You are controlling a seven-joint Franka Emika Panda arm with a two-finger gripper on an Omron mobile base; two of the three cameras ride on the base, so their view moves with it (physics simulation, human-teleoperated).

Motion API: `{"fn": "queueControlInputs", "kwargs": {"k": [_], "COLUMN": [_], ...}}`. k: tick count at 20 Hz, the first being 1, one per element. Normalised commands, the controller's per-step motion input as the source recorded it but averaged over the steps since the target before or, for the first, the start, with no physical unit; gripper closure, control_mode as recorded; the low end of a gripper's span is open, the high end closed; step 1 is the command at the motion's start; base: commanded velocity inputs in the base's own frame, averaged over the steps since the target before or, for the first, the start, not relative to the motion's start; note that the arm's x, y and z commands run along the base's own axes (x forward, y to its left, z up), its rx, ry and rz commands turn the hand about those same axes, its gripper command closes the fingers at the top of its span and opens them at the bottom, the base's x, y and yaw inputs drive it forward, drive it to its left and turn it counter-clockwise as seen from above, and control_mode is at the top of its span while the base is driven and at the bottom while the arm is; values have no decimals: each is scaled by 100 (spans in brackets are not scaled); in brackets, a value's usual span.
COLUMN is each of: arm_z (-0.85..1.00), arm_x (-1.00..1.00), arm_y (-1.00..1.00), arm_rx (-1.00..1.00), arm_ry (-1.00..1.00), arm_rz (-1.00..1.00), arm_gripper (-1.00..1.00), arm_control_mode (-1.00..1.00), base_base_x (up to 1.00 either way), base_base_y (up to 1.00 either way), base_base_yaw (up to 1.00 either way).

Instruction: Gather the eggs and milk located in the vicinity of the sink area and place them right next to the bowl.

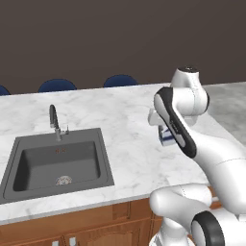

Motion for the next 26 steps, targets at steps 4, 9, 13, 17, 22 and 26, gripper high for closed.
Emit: {"fn": "queueControlInputs", "kwargs": {"k": [4, 9, 13, 17, 22, 26], "arm_z": [0, 0, 0, 0, 0, 0], "arm_x": [0, 0, -4, 0, 0, 0], "arm_y": [0, 0, 0, 0, 0, 0], "arm_rx": [0, 0, 0, 0, 0, 0], "arm_ry": [0, 0, 0, 0, 0, 0], "arm_rz": [0, 0, 0, 0, 0, 0], "arm_gripper": [100, 100, 100, 100, 100, 100], "arm_control_mode": [-100, -100, 100, 100, 100, 100], "base_base_x": [0, 0, -26, -47, -20, -1], "base_base_y": [0, 0, 4, 64, 100, 100], "base_base_yaw": [0, 0, 0, 0, 0, 0]}}
